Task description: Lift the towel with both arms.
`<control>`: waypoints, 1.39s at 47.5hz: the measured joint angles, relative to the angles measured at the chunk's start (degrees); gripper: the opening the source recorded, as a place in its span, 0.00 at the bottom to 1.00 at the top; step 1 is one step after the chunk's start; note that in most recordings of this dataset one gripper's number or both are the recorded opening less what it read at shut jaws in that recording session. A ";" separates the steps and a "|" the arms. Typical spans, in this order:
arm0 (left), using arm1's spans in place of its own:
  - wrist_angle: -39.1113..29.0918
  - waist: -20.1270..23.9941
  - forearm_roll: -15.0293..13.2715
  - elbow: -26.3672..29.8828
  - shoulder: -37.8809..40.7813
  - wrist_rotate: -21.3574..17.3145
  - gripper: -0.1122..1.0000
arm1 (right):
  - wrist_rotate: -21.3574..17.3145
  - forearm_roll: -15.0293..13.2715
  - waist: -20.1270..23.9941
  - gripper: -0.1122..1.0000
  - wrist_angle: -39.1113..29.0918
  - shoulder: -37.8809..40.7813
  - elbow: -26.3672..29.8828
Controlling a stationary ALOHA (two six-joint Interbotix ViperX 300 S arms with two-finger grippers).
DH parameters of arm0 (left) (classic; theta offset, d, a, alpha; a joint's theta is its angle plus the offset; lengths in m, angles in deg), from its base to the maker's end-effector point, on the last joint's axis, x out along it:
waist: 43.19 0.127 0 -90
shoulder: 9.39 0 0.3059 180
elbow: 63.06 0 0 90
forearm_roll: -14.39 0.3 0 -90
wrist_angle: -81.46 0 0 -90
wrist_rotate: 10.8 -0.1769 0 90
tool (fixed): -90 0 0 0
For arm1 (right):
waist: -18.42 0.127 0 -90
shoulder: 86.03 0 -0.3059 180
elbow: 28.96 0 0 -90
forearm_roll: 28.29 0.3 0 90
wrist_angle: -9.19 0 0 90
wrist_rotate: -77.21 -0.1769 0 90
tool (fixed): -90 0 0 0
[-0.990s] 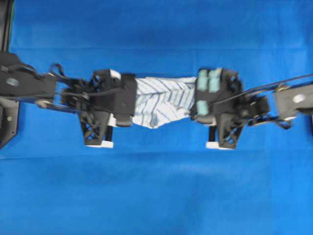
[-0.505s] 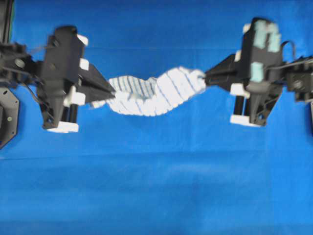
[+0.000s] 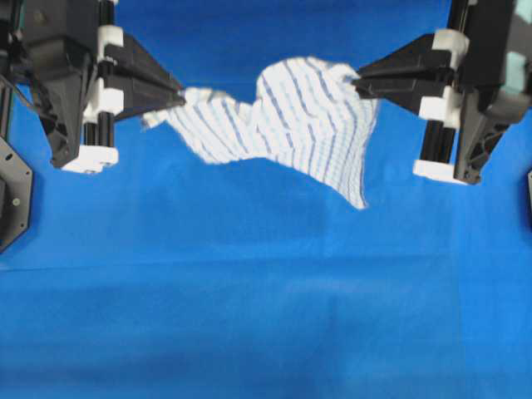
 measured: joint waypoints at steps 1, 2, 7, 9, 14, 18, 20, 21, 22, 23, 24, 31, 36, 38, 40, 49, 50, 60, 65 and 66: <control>-0.18 0.09 0.00 0.35 0.00 0.00 0.13 | 0.09 -0.09 0.00 0.14 0.00 0.00 0.18; -0.35 0.09 0.00 0.70 0.00 0.09 0.13 | 0.00 -0.18 0.00 0.14 0.00 0.00 0.53; -0.88 0.09 0.00 1.93 -0.09 0.00 0.13 | 0.00 -0.44 0.00 0.14 -0.35 -0.09 1.32; -1.05 0.18 0.00 2.20 -0.09 0.00 0.13 | 0.09 -0.35 0.00 0.14 -0.35 -0.18 1.49; -1.32 0.18 0.00 2.37 -0.09 0.00 0.13 | 0.09 -0.44 0.00 0.14 -0.53 -0.26 1.76; -1.32 0.18 0.00 2.37 0.00 0.00 0.13 | 0.09 -0.53 0.00 0.14 -0.53 -0.26 1.76; -1.32 0.18 0.00 2.55 -0.09 0.00 0.13 | 0.09 -0.53 0.00 0.14 -0.53 -0.26 1.76; -1.32 0.18 0.00 2.72 -0.09 0.00 0.13 | 0.09 -0.53 0.00 0.14 -0.53 -0.26 1.76; -1.32 0.18 -0.09 2.72 -0.09 0.00 0.13 | 0.09 -0.53 0.00 0.14 -0.53 -0.26 1.76; -1.32 0.18 0.00 2.90 -0.09 0.00 0.13 | 0.09 -0.44 0.00 0.14 -0.53 -0.26 1.76; -1.41 0.18 -0.09 2.99 0.00 0.00 0.13 | 0.09 -0.53 0.00 0.14 -0.53 -0.26 1.76; -1.32 0.18 0.00 3.34 -0.09 0.00 0.13 | 0.09 -0.53 0.00 0.14 -0.53 -0.26 1.76; -1.14 0.18 0.00 3.34 -0.09 0.00 0.13 | 0.00 -0.53 0.00 0.14 -0.62 -0.26 1.76; -0.97 0.18 0.00 3.34 -0.09 0.00 0.14 | 0.09 -0.53 0.00 0.14 -0.53 -0.26 1.76; -0.53 0.18 0.00 3.34 -0.09 0.00 0.18 | 0.09 -0.53 0.00 0.14 -0.62 -0.26 1.76; 1.67 0.18 0.00 3.34 -0.62 0.00 0.66 | 0.00 -0.44 0.00 0.28 -0.62 -0.26 1.76; 1.76 0.18 0.00 3.34 -0.70 0.00 0.71 | 0.00 -0.53 0.00 0.34 -0.62 -0.26 1.76; 2.20 0.18 0.00 2.72 -2.37 -0.09 0.90 | 0.00 -0.53 0.00 0.74 -1.14 -0.26 1.76; 2.29 0.18 0.09 2.37 -3.08 0.09 0.91 | 0.00 -0.53 0.00 0.73 -1.14 -0.26 1.76; 2.29 0.18 0.00 2.29 -3.16 0.09 0.90 | 0.00 -0.53 0.00 0.73 -1.14 -0.26 1.76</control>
